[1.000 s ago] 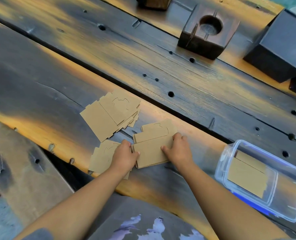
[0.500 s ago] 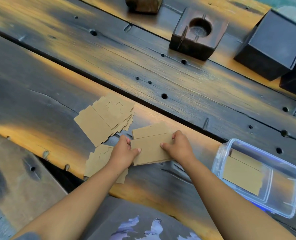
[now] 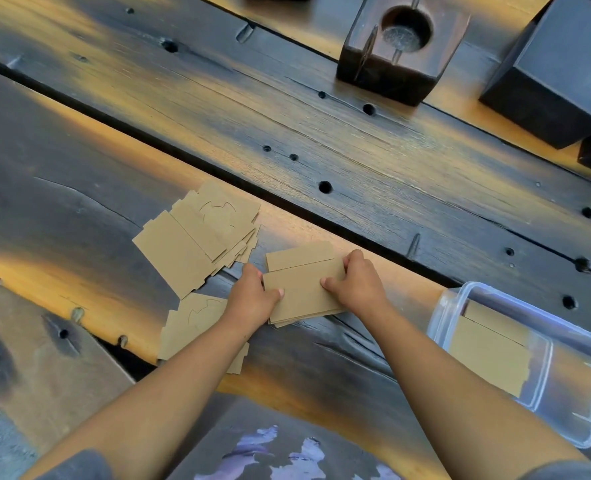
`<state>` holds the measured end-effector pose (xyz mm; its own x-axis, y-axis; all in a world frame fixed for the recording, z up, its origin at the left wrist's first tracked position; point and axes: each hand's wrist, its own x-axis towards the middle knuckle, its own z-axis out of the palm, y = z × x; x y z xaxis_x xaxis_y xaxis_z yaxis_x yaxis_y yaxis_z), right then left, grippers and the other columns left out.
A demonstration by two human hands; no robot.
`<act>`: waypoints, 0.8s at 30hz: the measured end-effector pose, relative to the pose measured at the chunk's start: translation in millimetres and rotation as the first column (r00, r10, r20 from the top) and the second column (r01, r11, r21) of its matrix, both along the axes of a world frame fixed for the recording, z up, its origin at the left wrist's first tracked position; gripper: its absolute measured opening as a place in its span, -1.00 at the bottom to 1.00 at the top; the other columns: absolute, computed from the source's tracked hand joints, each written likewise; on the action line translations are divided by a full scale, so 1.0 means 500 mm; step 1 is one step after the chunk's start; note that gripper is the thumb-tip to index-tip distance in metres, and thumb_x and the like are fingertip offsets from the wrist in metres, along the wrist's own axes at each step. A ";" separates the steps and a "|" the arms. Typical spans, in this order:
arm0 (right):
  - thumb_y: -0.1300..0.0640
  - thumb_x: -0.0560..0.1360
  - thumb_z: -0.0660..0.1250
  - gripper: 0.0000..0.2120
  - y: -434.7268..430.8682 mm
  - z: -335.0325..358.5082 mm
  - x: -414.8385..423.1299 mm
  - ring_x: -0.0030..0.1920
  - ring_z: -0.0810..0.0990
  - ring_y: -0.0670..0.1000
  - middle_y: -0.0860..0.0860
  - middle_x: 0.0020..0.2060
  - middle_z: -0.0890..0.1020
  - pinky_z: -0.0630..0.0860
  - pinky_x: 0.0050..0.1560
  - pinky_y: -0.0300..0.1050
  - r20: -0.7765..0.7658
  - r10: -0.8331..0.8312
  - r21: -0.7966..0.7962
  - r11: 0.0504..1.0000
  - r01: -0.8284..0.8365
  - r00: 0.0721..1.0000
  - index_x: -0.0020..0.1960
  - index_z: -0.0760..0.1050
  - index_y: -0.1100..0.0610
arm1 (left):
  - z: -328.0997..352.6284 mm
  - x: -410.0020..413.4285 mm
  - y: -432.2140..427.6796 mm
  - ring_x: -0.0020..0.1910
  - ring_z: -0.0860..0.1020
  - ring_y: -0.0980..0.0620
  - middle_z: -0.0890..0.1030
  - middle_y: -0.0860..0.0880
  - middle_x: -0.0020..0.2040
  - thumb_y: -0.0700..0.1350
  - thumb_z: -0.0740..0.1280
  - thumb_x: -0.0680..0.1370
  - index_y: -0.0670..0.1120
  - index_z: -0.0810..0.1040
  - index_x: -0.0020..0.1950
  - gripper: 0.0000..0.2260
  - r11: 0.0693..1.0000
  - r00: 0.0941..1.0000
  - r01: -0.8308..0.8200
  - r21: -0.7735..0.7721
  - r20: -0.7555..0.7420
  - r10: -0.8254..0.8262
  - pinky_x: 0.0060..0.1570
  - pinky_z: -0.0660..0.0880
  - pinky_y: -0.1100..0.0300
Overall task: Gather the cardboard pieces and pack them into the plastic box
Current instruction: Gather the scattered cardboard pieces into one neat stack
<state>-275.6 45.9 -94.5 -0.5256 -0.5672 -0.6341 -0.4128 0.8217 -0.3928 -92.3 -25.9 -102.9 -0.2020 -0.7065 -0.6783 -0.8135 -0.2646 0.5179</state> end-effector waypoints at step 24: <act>-0.06 0.32 0.51 -0.62 0.102 0.046 0.113 -0.28 0.46 -0.05 -0.04 -0.26 0.50 0.33 -0.36 -0.11 0.203 -0.127 -0.015 0.991 0.133 0.971 -0.22 0.31 0.04 | 0.078 0.123 0.062 -0.17 0.59 -0.02 0.60 -0.06 -0.14 -0.27 0.42 0.41 -0.08 0.46 -0.11 -0.82 0.921 0.904 -0.326 0.213 -0.216 0.369 -0.12 0.55 0.06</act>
